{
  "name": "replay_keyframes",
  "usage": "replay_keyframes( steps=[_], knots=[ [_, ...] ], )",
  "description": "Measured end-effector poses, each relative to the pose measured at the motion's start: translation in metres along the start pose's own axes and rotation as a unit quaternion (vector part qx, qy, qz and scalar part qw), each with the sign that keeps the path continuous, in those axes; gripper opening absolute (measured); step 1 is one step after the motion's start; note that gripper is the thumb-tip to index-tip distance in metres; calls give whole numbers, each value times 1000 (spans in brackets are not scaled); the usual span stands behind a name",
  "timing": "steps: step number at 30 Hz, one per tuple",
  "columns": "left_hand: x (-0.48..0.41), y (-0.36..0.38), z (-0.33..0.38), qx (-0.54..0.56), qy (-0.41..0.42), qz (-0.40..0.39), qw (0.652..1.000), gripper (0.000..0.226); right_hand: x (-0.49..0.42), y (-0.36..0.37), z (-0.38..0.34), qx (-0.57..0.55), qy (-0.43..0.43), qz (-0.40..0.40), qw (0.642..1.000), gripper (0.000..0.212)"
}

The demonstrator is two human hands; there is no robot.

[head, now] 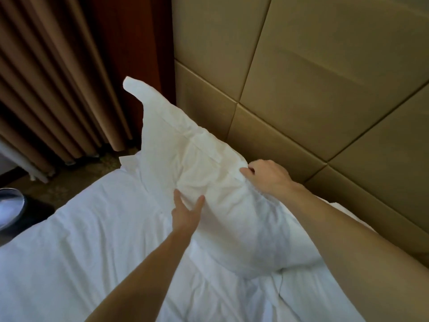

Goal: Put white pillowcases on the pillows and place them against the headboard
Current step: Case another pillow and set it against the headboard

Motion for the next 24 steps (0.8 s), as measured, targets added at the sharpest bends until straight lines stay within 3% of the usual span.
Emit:
replay_keyframes(
  steps=[4, 9, 15, 18, 21, 24],
  knots=[
    [-14, 15, -17, 115, -35, -17, 993, 111, -37, 0, -10, 3, 10, -11, 1000, 34],
    [-28, 18, -21, 196, -96, -30, 975, 116, -64, 8, -7, -112, 26, -67, 991, 50],
    [-26, 13, -32, 237, -138, -47, 960, 129, -71, 36, -28, -40, 19, -133, 990, 52],
    [-24, 11, -32, 267, -137, -49, 953, 130, -68, 41, -45, -32, 16, -115, 993, 34],
    [-21, 12, -29, 285, -142, -29, 948, 125, -62, 43, -69, 62, 3, -54, 997, 13],
    [-15, 12, -29, 289, -140, -7, 947, 122, -53, 51, -92, 129, -33, 20, 991, 12]
  ],
)
Point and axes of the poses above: each hand's wrist, its own x-axis away from the middle knuckle, its own y-axis out of the palm, z = x × y, the point moved 9 cm from there along -x, towards the middle knuckle, and after that the axes turned 8 degrees about -z, right-handed, at the moved point
